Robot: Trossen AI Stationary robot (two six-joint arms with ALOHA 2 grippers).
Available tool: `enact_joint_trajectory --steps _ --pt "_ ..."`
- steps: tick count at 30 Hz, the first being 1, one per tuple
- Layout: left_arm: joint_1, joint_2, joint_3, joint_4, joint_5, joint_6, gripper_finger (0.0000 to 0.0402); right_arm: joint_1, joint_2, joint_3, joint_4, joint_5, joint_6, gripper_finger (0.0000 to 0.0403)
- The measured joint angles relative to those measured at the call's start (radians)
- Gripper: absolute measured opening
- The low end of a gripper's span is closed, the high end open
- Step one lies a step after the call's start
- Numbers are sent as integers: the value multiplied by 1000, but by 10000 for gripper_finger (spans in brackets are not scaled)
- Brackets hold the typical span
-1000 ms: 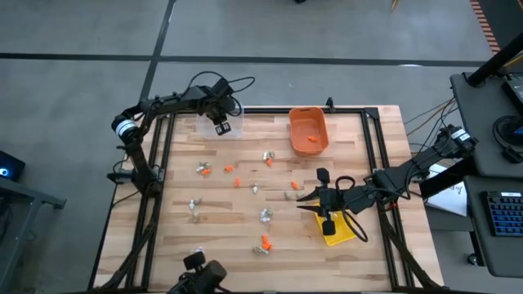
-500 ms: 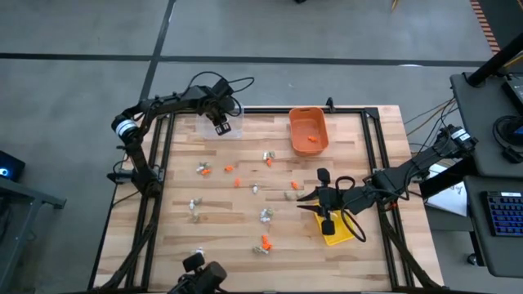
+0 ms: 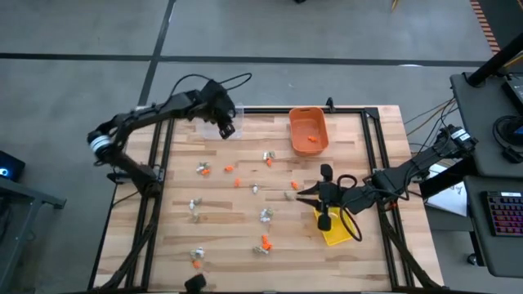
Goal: Sort Halloween decoration
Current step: Put the orange skeleton toy into the orange bin
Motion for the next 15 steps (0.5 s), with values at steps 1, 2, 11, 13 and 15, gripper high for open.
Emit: enact_joint_trajectory --steps 1,2,11,13,15 --pt "-21 -34 -25 19 0 -20 75 -3 0 0 0 0 4 66" --pt "-42 -70 -50 34 0 -38 75 -8 0 0 1 0 12 66" --pt "-275 -370 -316 305 -9 -242 75 -114 0 0 -1 -9 130 66" --pt "-330 -427 -383 393 -10 -291 75 -139 0 0 -2 -17 155 66" --pt "-384 -477 -448 478 -23 -338 75 -168 0 0 -3 -49 182 66"
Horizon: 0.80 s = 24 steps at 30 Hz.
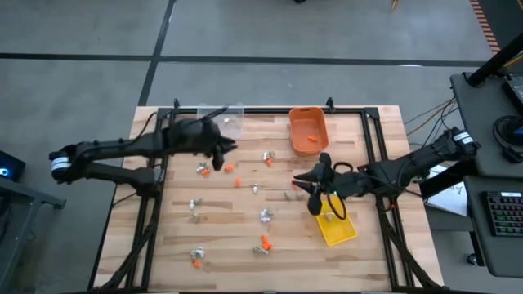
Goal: Sort Halloween decoration
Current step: Put the orange skeleton toy into the orange bin
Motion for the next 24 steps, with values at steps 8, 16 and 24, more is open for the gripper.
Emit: enact_joint_trajectory --steps 8,16,24 --pt "-196 -106 -233 370 -122 -142 75 -112 70 0 0 -153 99 66" --pt "-253 -100 -317 544 -156 -184 75 -176 211 106 -280 -226 236 66" --pt "-253 -99 -315 553 -156 -172 75 -185 401 298 -701 -230 341 66"
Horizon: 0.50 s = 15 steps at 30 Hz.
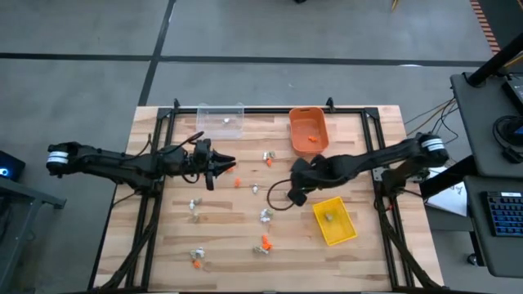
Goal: Sort Halloween decoration
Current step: Put the orange skeleton toy into the orange bin
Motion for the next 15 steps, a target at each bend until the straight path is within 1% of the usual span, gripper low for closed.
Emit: enact_joint_trajectory --steps 5,9,15 --pt "0 0 6 -1 0 13 75 0 99 60 -60 -48 -5 66" --pt "0 5 6 -4 0 14 75 -3 157 75 -62 -50 -12 66" --pt "0 28 6 -4 0 14 75 -31 208 80 -54 -47 -1 67"
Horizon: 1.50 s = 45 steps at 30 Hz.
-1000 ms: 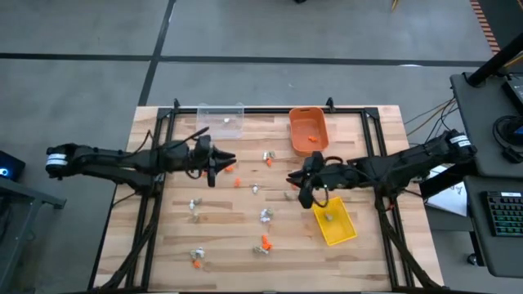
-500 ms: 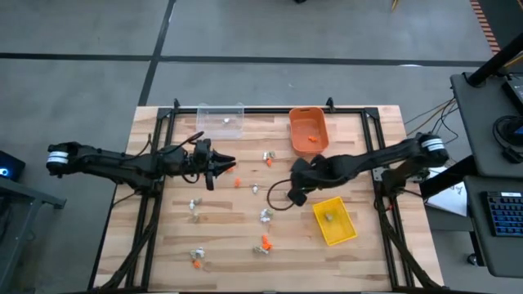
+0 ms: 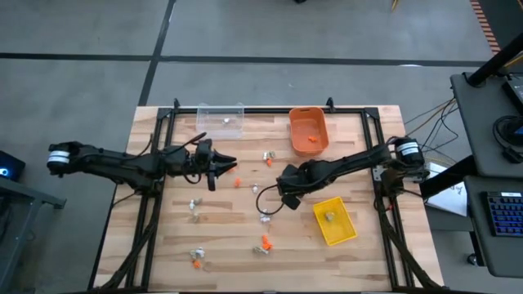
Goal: Sort Halloween decoration
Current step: Put the orange skeleton toy into the orange bin
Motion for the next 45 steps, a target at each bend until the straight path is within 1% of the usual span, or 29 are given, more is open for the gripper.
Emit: enact_joint_trajectory --steps 7,12,18,20,22,26,29,32,40,45 --pt "0 36 0 4 -17 0 75 -27 13 0 32 -3 3 96" --pt "0 60 0 24 -19 0 75 -38 13 -5 63 -19 5 98" --pt "1 71 0 23 -43 0 75 -37 13 -14 79 -28 -15 98" --pt "1 72 0 23 -43 0 75 -37 13 -15 77 -37 -15 92" --pt "1 72 0 23 -43 0 75 -37 13 -17 76 -52 -13 78" --pt "1 72 0 23 -44 0 75 -37 13 -17 89 -13 -14 45" --pt "1 72 0 24 -44 0 75 -37 13 -17 97 -25 1 44" --pt "1 72 0 24 -44 0 75 -37 13 -17 103 -26 6 65" --pt "1 72 0 23 -54 0 75 -40 13 -41 113 -17 29 155" --pt "1 72 0 24 -71 3 75 -54 13 -86 171 -9 46 183"
